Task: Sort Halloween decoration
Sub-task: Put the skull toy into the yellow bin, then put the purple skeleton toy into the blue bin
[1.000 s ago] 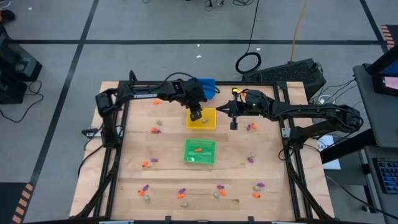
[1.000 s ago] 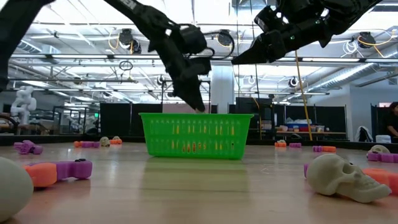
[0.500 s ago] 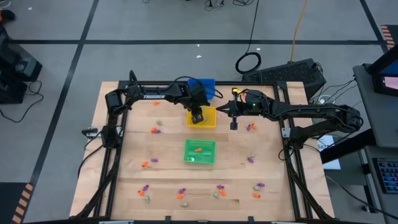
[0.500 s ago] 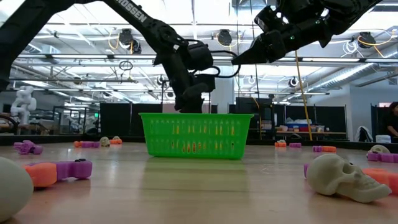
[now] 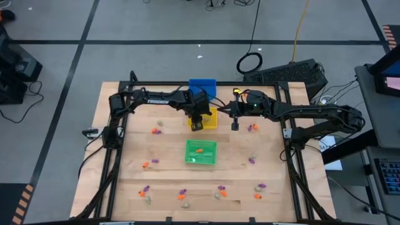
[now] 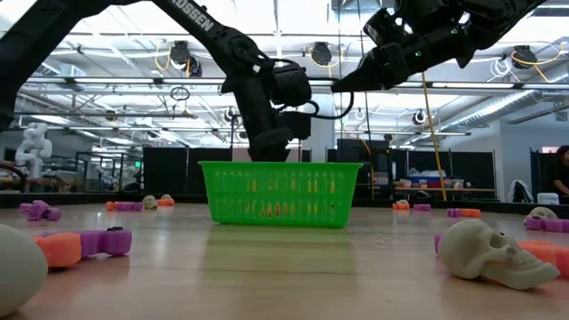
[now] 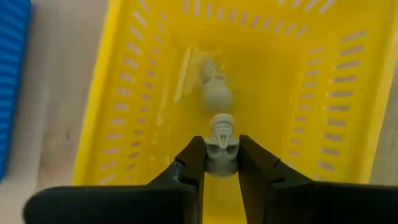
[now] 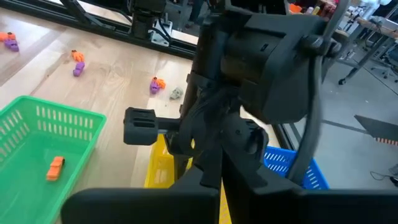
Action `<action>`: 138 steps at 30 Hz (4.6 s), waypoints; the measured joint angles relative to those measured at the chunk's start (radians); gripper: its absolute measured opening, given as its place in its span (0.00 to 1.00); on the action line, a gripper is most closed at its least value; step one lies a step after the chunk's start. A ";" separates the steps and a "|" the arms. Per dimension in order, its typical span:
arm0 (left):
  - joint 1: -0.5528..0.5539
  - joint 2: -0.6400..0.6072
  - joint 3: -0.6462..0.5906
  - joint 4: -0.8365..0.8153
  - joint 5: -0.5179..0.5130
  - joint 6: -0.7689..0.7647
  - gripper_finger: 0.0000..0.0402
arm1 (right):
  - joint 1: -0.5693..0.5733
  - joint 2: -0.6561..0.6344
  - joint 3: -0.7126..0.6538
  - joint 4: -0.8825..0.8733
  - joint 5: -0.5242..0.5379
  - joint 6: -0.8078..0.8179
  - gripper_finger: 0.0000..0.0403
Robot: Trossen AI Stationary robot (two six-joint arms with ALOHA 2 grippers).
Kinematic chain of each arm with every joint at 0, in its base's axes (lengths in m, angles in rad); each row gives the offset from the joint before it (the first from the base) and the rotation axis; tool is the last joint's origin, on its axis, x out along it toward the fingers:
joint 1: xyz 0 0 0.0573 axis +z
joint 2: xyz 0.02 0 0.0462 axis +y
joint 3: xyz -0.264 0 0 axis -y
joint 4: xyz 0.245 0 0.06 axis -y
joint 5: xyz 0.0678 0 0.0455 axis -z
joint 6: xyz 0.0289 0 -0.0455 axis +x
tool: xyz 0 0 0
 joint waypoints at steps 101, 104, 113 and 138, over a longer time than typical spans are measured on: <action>-0.153 -0.735 -1.068 1.242 -0.071 -0.074 0.00 | 1.099 0.342 0.122 -0.933 0.022 1.477 0.38; -0.159 -0.735 -1.068 1.242 -0.071 -0.073 0.00 | 1.099 0.374 0.125 -0.911 0.018 1.441 0.36; -0.171 -0.735 -1.068 1.242 -0.071 -0.073 0.00 | 1.070 0.402 0.125 -0.938 -0.012 1.403 0.23; -0.211 -0.734 -1.067 1.299 -0.077 -0.179 0.00 | 0.650 0.110 0.253 -0.988 0.283 0.893 0.02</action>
